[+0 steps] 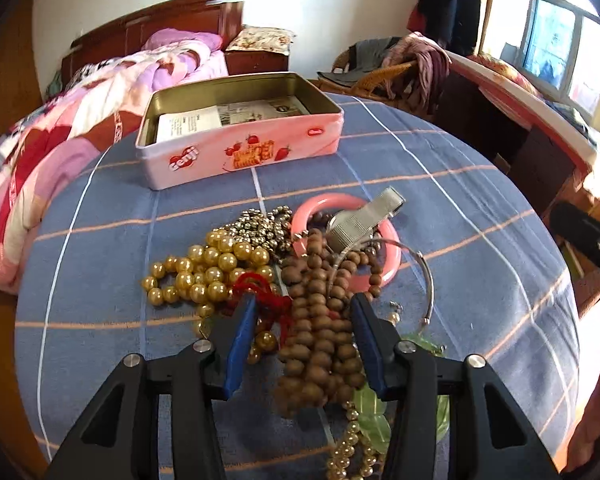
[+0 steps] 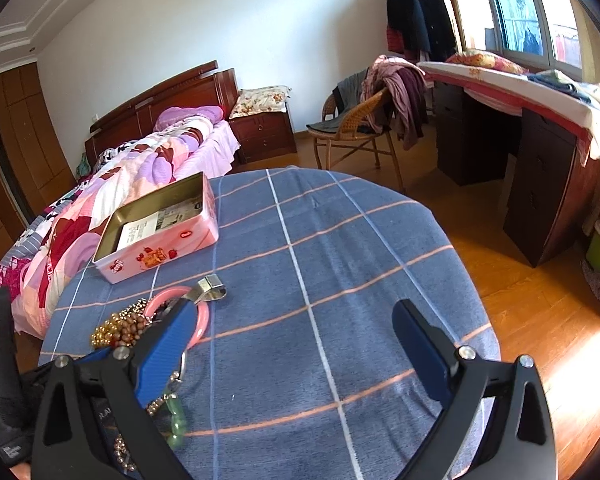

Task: Organize jewelry
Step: 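Grasp the brown wooden bead strand with left tool while right tool grasps green jade bangle, then carry both held items into the pink tin and open both tools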

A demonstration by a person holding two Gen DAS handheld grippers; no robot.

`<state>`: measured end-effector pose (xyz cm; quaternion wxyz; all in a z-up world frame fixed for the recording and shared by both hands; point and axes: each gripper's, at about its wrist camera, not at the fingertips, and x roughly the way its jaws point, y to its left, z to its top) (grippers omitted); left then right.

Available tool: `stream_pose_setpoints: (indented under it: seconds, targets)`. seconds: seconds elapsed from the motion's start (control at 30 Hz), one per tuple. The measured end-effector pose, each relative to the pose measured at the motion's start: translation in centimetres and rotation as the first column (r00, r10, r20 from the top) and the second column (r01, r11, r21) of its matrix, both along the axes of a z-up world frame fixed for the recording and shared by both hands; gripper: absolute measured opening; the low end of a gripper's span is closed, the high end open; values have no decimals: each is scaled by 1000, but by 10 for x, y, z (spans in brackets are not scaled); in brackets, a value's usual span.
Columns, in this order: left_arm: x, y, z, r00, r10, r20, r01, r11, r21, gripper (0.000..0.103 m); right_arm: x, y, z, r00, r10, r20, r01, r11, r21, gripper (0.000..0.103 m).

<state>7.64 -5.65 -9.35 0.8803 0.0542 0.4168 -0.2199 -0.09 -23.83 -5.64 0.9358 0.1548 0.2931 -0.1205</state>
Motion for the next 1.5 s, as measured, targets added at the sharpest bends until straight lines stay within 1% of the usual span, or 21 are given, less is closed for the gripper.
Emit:
stream_pose_setpoints:
  seconds: [0.07, 0.1, 0.17, 0.27, 0.37, 0.5, 0.6, 0.7, 0.8, 0.87, 0.93, 0.97, 1.0, 1.03, 1.07, 1.1, 1.13, 1.17, 1.27, 1.4, 1.5]
  targets:
    - [-1, -1, 1, 1000, -17, 3, 17, 1000, -7, 24, 1, -1, -2, 1000, -2, -4, 2, 1000, 6, 100]
    - [-3, 1, 3, 1000, -15, 22, 15, 1000, -8, 21, 1, -1, -2, 1000, 0, -7, 1, 1000, 11, 100]
    - [-9, 7, 12, 998, -18, 60, 21, 999, -42, 15, 2, 0, -3, 1000, 7, -10, -7, 1000, 18, 100]
    - [-19, 22, 32, 993, -26, 117, 39, 992, -116, 15, 2, 2, -3, 1000, 16, -10, -16, 1000, 13, 100]
    - [-28, 39, 53, 983, -8, 184, 35, 989, -144, 15, 3, 6, -3, 999, 40, -11, -39, 999, 12, 99]
    - [-31, 62, 69, 978, 40, 205, 2, 979, -202, 15, 7, 15, -7, 993, 110, -41, -108, 993, 36, 93]
    - [-33, 76, 75, 969, 100, 224, -54, 977, -205, 15, 9, 28, -18, 976, 203, -78, -195, 976, 100, 90]
    - [-30, 84, 72, 967, 137, 213, -94, 975, -201, 15, 11, 51, -27, 944, 309, -114, -291, 945, 148, 90]
    - [-30, 88, 70, 970, 145, 196, -104, 973, -206, 15, 17, 78, -37, 909, 382, -170, -362, 922, 136, 90]
    - [-34, 89, 70, 968, 145, 206, -104, 975, -196, 15, 19, 95, -42, 891, 410, -197, -396, 912, 107, 90]
    - [-36, 90, 70, 967, 146, 210, -106, 976, -191, 15, 22, 101, -48, 882, 417, -221, -407, 909, 89, 90]
    - [-37, 91, 70, 967, 149, 209, -109, 975, -191, 15, 23, 104, -51, 879, 412, -239, -407, 910, 75, 88]
    - [-37, 93, 70, 966, 154, 206, -114, 975, -193, 15, 23, 105, -51, 884, 400, -243, -401, 915, 45, 82]
    - [-38, 95, 69, 966, 158, 205, -118, 974, -195, 15, 23, 106, -51, 879, 402, -258, -408, 912, 31, 64]
    - [-39, 97, 70, 966, 162, 203, -122, 973, -197, 15, 22, 105, -49, 875, 411, -257, -415, 909, 39, 51]
    - [-39, 99, 70, 966, 168, 198, -128, 971, -200, 15, 22, 101, -47, 869, 424, -255, -420, 905, 73, 45]
    - [-38, 100, 69, 966, 174, 193, -134, 970, -204, 15, 23, 96, -47, 866, 435, -249, -420, 901, 112, 30]
    - [-38, 103, 68, 965, 183, 189, -142, 967, -211, 15, 23, 93, -46, 865, 435, -251, -416, 901, 127, 20]
    - [-38, 107, 66, 963, 193, 187, -151, 965, -216, 15, 17, 86, -38, 879, 421, -225, -399, 907, 135, 20]
    - [-34, 108, 59, 964, 200, 172, -160, 962, -222, 15, 8, 72, -17, 904, 403, -142, -385, 912, 140, 20]
    - [-31, 105, 54, 967, 197, 162, -158, 961, -225, 15, 9, 64, -2, 920, 381, -94, -371, 923, 107, 20]
